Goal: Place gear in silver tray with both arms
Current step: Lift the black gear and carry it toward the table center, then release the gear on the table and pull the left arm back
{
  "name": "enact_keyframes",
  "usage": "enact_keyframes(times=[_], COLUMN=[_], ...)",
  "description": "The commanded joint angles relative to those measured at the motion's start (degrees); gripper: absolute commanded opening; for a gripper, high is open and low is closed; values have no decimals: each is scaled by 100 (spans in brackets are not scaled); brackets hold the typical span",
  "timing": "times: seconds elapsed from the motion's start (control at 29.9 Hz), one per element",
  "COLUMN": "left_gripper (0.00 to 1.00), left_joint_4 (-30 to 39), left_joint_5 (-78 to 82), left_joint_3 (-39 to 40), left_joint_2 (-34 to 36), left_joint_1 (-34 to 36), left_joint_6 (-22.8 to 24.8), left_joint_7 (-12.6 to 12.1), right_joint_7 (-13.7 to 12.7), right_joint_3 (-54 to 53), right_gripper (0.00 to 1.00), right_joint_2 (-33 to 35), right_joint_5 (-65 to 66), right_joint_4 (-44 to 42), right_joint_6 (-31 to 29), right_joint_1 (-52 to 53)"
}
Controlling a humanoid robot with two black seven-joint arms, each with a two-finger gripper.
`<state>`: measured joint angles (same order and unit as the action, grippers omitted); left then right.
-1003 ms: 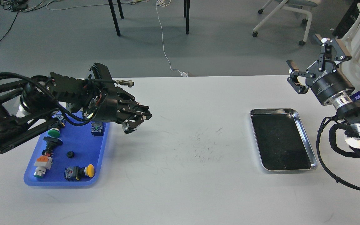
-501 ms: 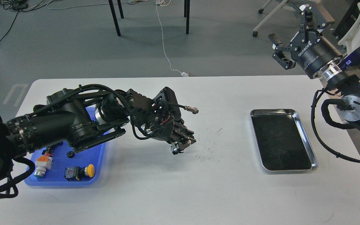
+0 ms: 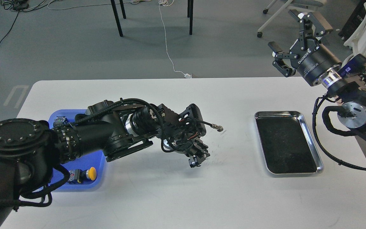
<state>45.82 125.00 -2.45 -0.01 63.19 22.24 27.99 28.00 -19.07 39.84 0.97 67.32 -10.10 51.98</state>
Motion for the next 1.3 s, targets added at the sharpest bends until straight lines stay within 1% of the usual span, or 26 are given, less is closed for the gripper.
enact_keyframes(times=[0.0,0.1,0.17,0.23,0.3,0.33,0.4,0.47,0.6,0.74,0.84,0.97,1.04,1.07,1.1,1.2,1.27], left_gripper=[16,16,21,36,58,64,71,81,85,89,90,93,96,98,98,98,98], left_joint_4=[-55,-47,-38,-29,6,24,24,50,234,726,1033,1508,1701,1763,1781,1825,1895], left_joint_5=[0,0,0,0,0,0,0,0,0,-1492,-3168,-5594,-6615,-6916,-7145,-7253,-7261], left_joint_3=[-2,-2,7,16,7,7,16,42,217,718,1035,1623,2123,2439,2929,4266,4883], left_joint_2=[1,1,1,1,1,1,1,1,1,965,1870,2671,2953,2988,2989,2823,2638], left_joint_1=[-35,-44,-26,-26,-44,-52,-53,-35,44,36,-262,-1061,-1640,-1922,-2281,-3406,-3961], left_joint_6=[-9,-9,-1,-9,-9,-9,-27,-106,-369,-475,-589,-931,-1011,-1020,-1020,-1020,-977], left_joint_7=[1,1,1,1,1,1,1,1,1,1,1,1,1,1,1,1,1], right_joint_7=[0,0,0,0,0,0,0,0,0,0,0,0,0,0,0,0,0], right_joint_3=[0,0,0,0,0,0,0,0,0,-9,-18,-9,-9,0,0,26,245], right_gripper=[99,99,99,99,99,99,99,99,99,99,99,99,99,99,99,99,99], right_joint_2=[6,6,6,32,59,68,76,112,269,507,683,692,692,692,692,692,727], right_joint_5=[0,0,0,0,0,0,0,0,-9,26,61,367,945,1288,1761,3177,3995], right_joint_4=[-9,-17,-17,-9,-9,-9,-9,0,18,140,237,264,264,264,264,255,255], right_joint_6=[0,0,0,0,0,0,-9,-18,-44,-79,-88,-88,-88,-97,-123,-220,-342], right_joint_1=[-3,-21,-38,-38,-38,-47,-47,-47,-73,-372,-679,-1057,-1224,-1277,-1321,-1322,-1191])
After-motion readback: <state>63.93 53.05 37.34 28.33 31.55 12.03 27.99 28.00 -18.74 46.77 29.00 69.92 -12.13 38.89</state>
